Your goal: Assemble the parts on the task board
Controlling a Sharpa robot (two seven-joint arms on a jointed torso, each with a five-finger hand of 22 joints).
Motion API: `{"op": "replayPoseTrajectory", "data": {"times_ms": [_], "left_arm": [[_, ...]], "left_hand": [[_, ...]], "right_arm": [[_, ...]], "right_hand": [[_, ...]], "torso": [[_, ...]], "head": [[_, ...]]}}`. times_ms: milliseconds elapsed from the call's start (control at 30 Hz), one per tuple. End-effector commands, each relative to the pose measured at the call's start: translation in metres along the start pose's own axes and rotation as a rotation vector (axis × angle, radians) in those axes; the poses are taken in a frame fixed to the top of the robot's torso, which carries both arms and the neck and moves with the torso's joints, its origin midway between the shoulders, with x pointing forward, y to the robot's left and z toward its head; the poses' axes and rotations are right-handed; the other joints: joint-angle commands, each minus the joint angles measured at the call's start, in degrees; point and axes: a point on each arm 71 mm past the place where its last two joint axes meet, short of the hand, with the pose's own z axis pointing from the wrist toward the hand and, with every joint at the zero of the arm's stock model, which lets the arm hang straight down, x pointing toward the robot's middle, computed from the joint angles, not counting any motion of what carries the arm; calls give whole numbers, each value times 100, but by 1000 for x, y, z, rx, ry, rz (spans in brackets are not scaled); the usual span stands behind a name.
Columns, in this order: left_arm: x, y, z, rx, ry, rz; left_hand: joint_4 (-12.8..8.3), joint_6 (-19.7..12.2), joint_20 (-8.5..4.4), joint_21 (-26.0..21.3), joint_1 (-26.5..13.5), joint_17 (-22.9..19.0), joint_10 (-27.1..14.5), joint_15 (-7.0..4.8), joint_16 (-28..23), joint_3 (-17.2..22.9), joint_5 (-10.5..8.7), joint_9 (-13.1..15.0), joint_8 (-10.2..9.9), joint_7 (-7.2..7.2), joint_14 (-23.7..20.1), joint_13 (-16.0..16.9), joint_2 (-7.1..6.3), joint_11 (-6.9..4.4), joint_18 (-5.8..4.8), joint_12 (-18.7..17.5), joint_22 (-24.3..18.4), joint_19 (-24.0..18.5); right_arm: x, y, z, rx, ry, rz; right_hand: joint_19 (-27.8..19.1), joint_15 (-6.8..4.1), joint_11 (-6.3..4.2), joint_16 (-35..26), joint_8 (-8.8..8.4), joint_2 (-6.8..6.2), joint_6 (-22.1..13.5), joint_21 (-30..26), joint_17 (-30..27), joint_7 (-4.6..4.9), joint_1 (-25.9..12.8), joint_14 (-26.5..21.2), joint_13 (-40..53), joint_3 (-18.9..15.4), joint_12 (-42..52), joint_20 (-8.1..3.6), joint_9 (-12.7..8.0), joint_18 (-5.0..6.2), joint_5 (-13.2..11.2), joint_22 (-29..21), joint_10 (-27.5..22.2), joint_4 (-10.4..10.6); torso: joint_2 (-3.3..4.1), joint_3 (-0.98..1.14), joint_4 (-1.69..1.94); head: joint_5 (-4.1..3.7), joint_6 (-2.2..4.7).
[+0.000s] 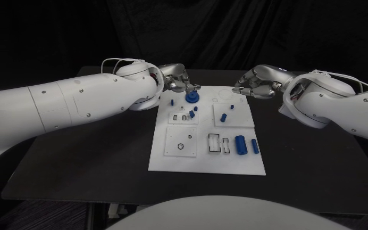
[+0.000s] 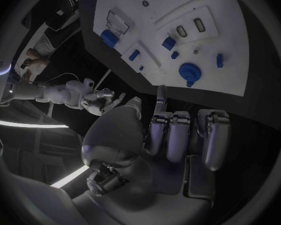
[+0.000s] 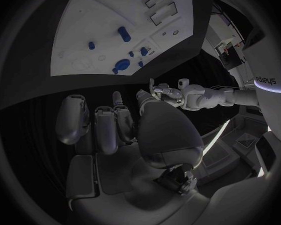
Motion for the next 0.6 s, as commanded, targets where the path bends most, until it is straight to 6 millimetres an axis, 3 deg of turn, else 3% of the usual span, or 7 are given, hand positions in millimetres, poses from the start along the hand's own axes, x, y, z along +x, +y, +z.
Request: {"op": "replayPoseTrajectory", "data": {"times_ms": [33,133,267,300,467,533,600], "left_arm": [[8,6,3,-163,144,74],[11,3,6,-208,188,102],[14,-2,9,-243,211,122],[14,-3,9,-248,214,125],[17,-10,13,-269,227,142],[18,-13,14,-274,234,149],[19,-15,15,-276,239,154]], "left_hand": [[-4,-161,-93,-4,-24,1506,601,-81,15,-122,-71,798,464,-59,599,1507,81,-101,-55,20,929,91],[-12,-196,-130,-1,7,1506,601,-115,15,-171,-80,1215,674,-110,599,1507,91,-128,-61,20,955,119],[-6,-100,-197,13,-70,1506,601,-190,15,-277,-132,1680,889,-197,599,1507,114,-214,-74,20,1009,175],[-2,-78,-216,18,-88,1506,601,-205,15,-301,-141,1763,916,-214,599,1507,120,-233,-78,20,1023,189],[2,63,-283,30,-246,1506,601,-277,15,-427,-246,2047,988,-287,599,1507,166,-304,-89,20,1064,234],[2,90,-298,33,-265,1506,601,-292,15,-445,-256,2087,978,-301,599,1507,183,-318,-91,20,1073,244],[-1,97,-306,28,-267,1506,601,-300,15,-447,-252,2096,955,-307,599,1507,198,-325,-89,20,1064,238]], "right_arm": [[1,-2,1,28,20,-3],[1,-1,1,26,17,-3],[1,0,2,24,14,-3],[0,-1,2,24,14,-3],[0,-1,2,26,12,-4],[0,-2,2,28,10,-3],[0,-2,2,30,9,-3]], "right_hand": [[6,-22,7,-25,3,1,41,-38,649,2,78,156,690,31,-30,-14,-4,-86,20,977,-12,-11],[6,-22,6,-26,3,-3,43,-38,648,2,86,156,686,35,-33,-14,-5,-86,28,977,-16,-13],[3,-22,6,-23,3,-7,45,-43,650,2,94,158,683,38,-38,-15,-6,-84,36,975,-21,-14],[6,-22,6,-22,3,-12,46,-38,651,2,101,158,684,41,-37,-15,-7,-85,45,976,-18,-15],[6,-22,6,-22,3,-12,46,-38,651,2,101,158,684,41,-37,-15,-7,-85,45,976,-18,-15],[4,-23,6,-23,3,-17,48,-42,651,3,110,158,679,44,-43,-15,-8,-84,56,975,-25,-16],[4,-23,6,-23,3,-17,48,-42,651,3,110,158,679,44,-43,-15,-8,-84,56,975,-25,-16]], "torso": [[-1,2,-7],[2,23,-25],[-1,23,-61],[-5,15,-50],[-13,50,-47],[-11,64,-64],[-13,54,-65]], "head": [[7,2],[42,2],[96,2],[88,2],[111,2],[145,2],[152,2]]}}
